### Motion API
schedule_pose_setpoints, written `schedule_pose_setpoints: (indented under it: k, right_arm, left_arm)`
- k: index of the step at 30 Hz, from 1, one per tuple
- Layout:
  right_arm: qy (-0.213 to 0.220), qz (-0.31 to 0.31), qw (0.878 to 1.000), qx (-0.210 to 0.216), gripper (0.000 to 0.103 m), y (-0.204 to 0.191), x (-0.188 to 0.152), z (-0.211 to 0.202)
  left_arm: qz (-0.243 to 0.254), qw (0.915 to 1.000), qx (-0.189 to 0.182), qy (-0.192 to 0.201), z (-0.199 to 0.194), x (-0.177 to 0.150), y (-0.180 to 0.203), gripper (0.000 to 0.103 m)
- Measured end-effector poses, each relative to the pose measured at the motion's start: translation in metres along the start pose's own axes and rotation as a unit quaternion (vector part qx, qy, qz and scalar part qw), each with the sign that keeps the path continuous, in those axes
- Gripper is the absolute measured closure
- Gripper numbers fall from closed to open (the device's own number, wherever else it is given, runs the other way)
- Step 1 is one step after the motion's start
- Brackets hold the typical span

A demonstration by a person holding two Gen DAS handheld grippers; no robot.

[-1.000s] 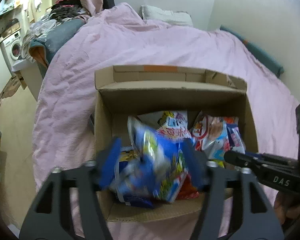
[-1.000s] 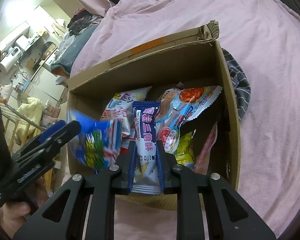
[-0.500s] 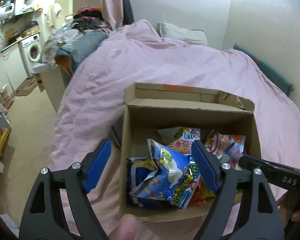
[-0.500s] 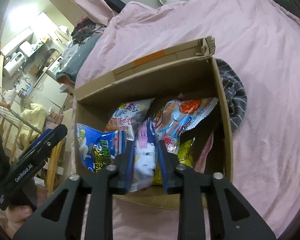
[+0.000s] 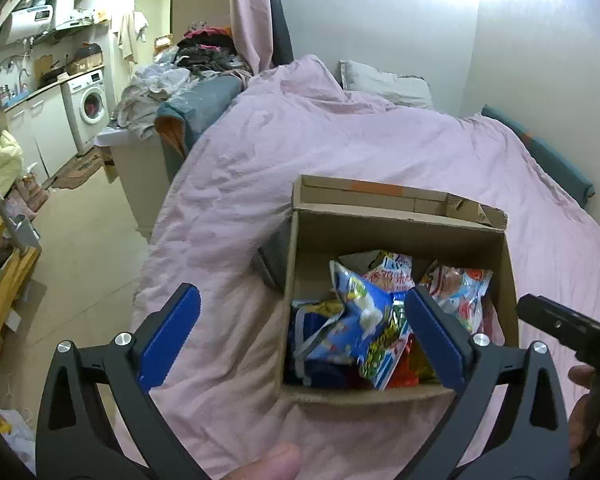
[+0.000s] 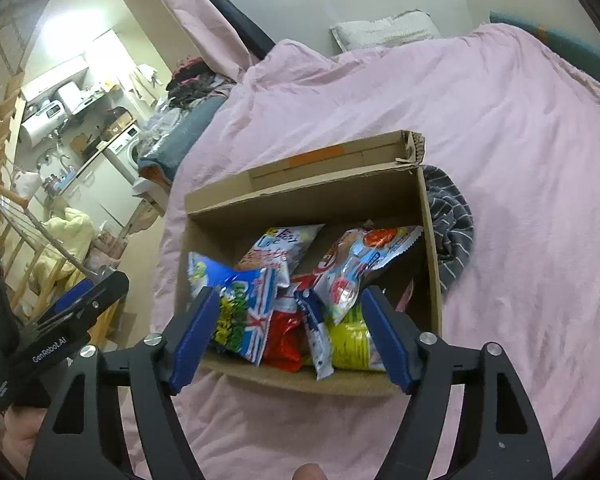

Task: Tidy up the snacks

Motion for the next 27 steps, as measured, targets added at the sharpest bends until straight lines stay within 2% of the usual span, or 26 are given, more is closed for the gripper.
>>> schedule_pose_setpoints:
  k: [4, 11, 15, 19, 27]
  right_arm:
    - [0.010, -0.012, 1.000, -0.001, 0.019, -0.010, -0.007, -0.015]
    - [0.031, -0.010, 0.999, -0.023, 0.000, -0.018, -0.036, -0.043]
    - [0.038, -0.015, 0.998, -0.044, 0.000, -0.021, -0.052, -0.053]
    - [0.044, -0.025, 0.996, -0.071, 0.000, -0.024, -0.070, -0.062]
    - [0.059, -0.076, 0.988, -0.121, 0.000, -0.042, -0.090, -0.063]
  left_arm:
    - [0.017, 0.9998, -0.005, 0.003, -0.020, -0.013, -0.004, 0.000]
    - [0.029, 0.9994, 0.002, -0.016, -0.044, -0.043, -0.012, 0.000]
    - [0.026, 0.9995, 0.004, -0.020, -0.056, -0.060, -0.019, 0.000]
    - [0.034, 0.9994, 0.006, -0.008, -0.069, -0.071, -0.019, 0.000]
    - [0.044, 0.9989, 0.013, 0.006, -0.077, -0.086, -0.015, 0.000]
Point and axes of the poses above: each gripper's, at about its wrist camera, not at the fingertips, and z roughly the way its jaws point, y to its right, x to its top, the point moved 3 cm from there along z, roughly the way its jaws point, and after that the axes turned 7 degrees about x, right-handed, at the moved point
